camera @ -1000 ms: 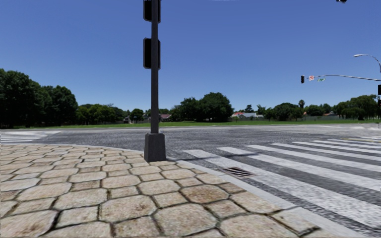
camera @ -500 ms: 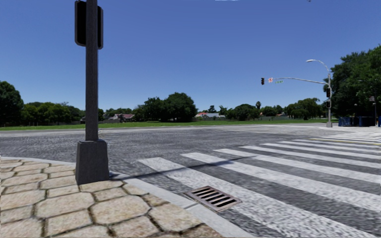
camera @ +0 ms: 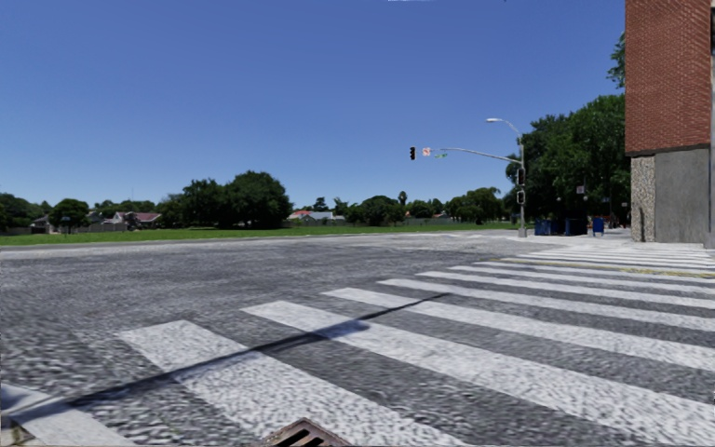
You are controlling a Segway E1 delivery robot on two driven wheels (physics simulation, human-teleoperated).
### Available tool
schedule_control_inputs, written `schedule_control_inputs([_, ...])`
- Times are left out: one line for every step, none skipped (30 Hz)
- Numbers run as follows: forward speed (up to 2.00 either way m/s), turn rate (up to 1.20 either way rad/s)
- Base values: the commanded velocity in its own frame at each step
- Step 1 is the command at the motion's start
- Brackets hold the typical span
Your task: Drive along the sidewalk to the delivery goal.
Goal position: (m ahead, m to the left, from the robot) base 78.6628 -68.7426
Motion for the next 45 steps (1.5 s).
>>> schedule_control_inputs([1.44,-0.55])
schedule_control_inputs([1.44,-0.55])
schedule_control_inputs([1.44,-0.55])
schedule_control_inputs([1.43,-0.55])
schedule_control_inputs([1.43,-0.55])
schedule_control_inputs([1.42,-0.55])
schedule_control_inputs([1.42,-0.55])
schedule_control_inputs([1.41,-0.55])
schedule_control_inputs([1.41,-0.55])
schedule_control_inputs([1.41,-0.55])
schedule_control_inputs([1.41,-0.55])
schedule_control_inputs([1.41,-0.55])
schedule_control_inputs([1.41,-0.55])
schedule_control_inputs([1.41,-0.55])
schedule_control_inputs([1.41,-0.55])
schedule_control_inputs([1.41,-0.55])
schedule_control_inputs([1.41,-0.55])
schedule_control_inputs([1.41,-0.55])
schedule_control_inputs([1.41,-0.55])
schedule_control_inputs([1.41,-0.55])
schedule_control_inputs([1.41,-0.55])
schedule_control_inputs([1.41,-0.55])
schedule_control_inputs([1.41,-0.55])
schedule_control_inputs([1.41,-0.55])
schedule_control_inputs([1.41,-0.55])
schedule_control_inputs([1.41,-0.55])
schedule_control_inputs([1.41,-0.55])
schedule_control_inputs([1.41,-0.55])
schedule_control_inputs([1.41,-0.55])
schedule_control_inputs([1.41,-0.55])
schedule_control_inputs([1.41,-0.55])
schedule_control_inputs([1.41,-0.55])
schedule_control_inputs([1.41,-0.55])
schedule_control_inputs([1.41,-0.55])
schedule_control_inputs([1.41,-0.55])
schedule_control_inputs([1.41,-0.55])
schedule_control_inputs([1.41,-0.55])
schedule_control_inputs([1.41,-0.55])
schedule_control_inputs([1.41,-0.55])
schedule_control_inputs([1.41,-0.55])
schedule_control_inputs([1.41,-0.55])
schedule_control_inputs([1.41,-0.55])
schedule_control_inputs([1.41,-0.55])
schedule_control_inputs([1.41,-0.55])
schedule_control_inputs([1.41,-0.55])
